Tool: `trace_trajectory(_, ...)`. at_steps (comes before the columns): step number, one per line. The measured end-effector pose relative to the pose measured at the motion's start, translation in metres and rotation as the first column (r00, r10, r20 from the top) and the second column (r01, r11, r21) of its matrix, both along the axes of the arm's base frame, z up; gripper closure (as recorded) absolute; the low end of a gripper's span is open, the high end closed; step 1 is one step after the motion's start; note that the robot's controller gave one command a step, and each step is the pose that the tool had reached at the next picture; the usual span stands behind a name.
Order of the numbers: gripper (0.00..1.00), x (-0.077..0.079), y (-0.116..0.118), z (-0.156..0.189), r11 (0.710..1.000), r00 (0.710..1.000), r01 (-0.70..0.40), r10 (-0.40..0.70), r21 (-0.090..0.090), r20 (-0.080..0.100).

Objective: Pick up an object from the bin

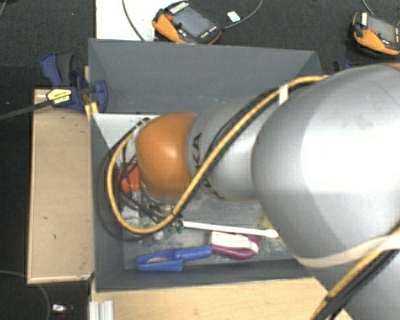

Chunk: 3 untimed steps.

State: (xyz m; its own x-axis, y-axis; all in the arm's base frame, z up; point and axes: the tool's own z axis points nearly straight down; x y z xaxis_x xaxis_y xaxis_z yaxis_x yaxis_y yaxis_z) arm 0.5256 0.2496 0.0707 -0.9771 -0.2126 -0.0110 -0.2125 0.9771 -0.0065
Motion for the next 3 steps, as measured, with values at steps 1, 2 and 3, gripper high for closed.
trace_trajectory(1,1.00,-0.003,-0.001,0.036,1.000,1.000,0.002,-0.002,-0.004,-0.008)
trace_trajectory(2,1.00,-0.001,0.000,0.073,1.000,1.000,0.003,-0.003,-0.001,-0.002)
trace_trajectory(3,1.00,0.000,0.000,0.103,1.000,1.000,0.005,-0.005,0.001,0.002)
